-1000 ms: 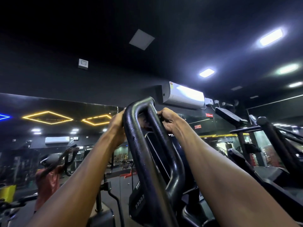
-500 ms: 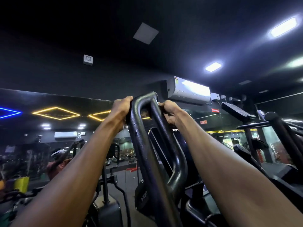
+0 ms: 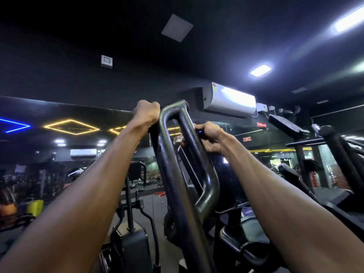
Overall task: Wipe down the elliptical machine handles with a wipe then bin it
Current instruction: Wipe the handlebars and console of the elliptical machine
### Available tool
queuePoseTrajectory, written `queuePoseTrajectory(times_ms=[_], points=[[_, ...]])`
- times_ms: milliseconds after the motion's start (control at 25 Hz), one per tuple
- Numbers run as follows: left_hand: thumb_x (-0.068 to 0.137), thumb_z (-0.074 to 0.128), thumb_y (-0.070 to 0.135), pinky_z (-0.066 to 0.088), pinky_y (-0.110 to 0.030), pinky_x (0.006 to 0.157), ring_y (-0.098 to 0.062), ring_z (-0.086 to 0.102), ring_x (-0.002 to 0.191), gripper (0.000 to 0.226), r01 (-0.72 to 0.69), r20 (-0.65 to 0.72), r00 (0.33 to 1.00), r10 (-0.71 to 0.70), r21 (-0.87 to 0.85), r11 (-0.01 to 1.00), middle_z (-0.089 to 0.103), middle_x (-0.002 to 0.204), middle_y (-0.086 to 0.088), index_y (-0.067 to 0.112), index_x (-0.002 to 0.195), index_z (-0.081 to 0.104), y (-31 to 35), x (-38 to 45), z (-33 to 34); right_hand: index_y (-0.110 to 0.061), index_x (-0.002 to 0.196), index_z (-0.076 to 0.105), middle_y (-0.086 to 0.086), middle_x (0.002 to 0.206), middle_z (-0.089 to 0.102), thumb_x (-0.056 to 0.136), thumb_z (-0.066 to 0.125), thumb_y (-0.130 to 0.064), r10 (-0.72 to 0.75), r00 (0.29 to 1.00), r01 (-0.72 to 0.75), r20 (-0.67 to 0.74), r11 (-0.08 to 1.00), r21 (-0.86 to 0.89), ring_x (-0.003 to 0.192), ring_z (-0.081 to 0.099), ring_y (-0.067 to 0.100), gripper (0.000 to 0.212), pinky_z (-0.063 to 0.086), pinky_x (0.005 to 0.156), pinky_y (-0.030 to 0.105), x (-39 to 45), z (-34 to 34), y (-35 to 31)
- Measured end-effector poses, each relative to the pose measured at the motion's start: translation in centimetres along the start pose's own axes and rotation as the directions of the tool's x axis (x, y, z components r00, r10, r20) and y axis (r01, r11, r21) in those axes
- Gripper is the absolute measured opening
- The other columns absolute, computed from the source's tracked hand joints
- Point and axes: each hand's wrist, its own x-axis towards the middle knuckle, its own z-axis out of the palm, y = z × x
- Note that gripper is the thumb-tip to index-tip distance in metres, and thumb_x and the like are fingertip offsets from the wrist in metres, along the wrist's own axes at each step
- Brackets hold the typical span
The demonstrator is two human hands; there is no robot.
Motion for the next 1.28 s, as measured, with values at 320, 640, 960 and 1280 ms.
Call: queuePoseTrajectory(times_ms=[320,640,960,1280], points=[[0.1,0.036,0.035,0.034,-0.033,0.067,-0.028,0.054,0.076,0.045,-0.095,-0.111,0.987,0.116,0.183,0.979,0.063,0.088,-0.013,0.005,0.088,0.067,0.1,-2.5,-0.3,0.011,0.106,0.054,0.032,0.085,0.065,0.106,0.031,-0.019,0.029,0.999,-0.03,0.023,0.998,0.058,0.071,0.069,0.041,0.038,0.061,0.063,0.051,-2.5,-0.4,2.3],[0.103,0.034,0.035,0.032,-0.032,0.057,-0.02,0.051,0.066,0.04,-0.146,-0.126,0.975,0.184,0.261,0.954,0.054,0.074,-0.002,0.01,0.093,0.064,-0.4,-5.5,0.2,0.01,0.11,0.056,0.025,0.083,0.067,0.107,0.029,-0.026,0.08,0.996,-0.089,0.05,0.971,0.223,0.071,0.066,0.033,0.045,0.06,0.071,0.049,-5.1,-0.7,4.7],[0.103,0.031,0.038,0.046,-0.046,0.09,-0.036,0.057,0.112,0.049,-0.159,-0.097,0.977,0.189,0.258,0.953,0.06,0.125,-0.019,0.002,0.13,0.052,-1.2,-7.1,0.4,0.001,0.12,0.056,0.019,0.083,0.066,0.108,0.028,-0.029,0.078,0.997,-0.078,0.011,0.962,0.263,0.061,0.068,0.027,0.043,0.06,0.06,0.044,-7.8,-0.6,6.3],[0.1,0.03,0.039,0.046,-0.045,0.091,-0.035,0.058,0.111,0.05,-0.152,-0.071,0.983,0.171,0.216,0.964,0.061,0.122,-0.017,0.006,0.132,0.051,-1.6,-8.8,0.0,0.003,0.121,0.062,0.019,0.089,0.064,0.104,0.034,-0.032,0.056,0.973,0.022,-0.226,0.944,0.33,0.065,0.064,0.028,0.047,0.059,0.072,0.047,-9.7,-0.2,9.5]])
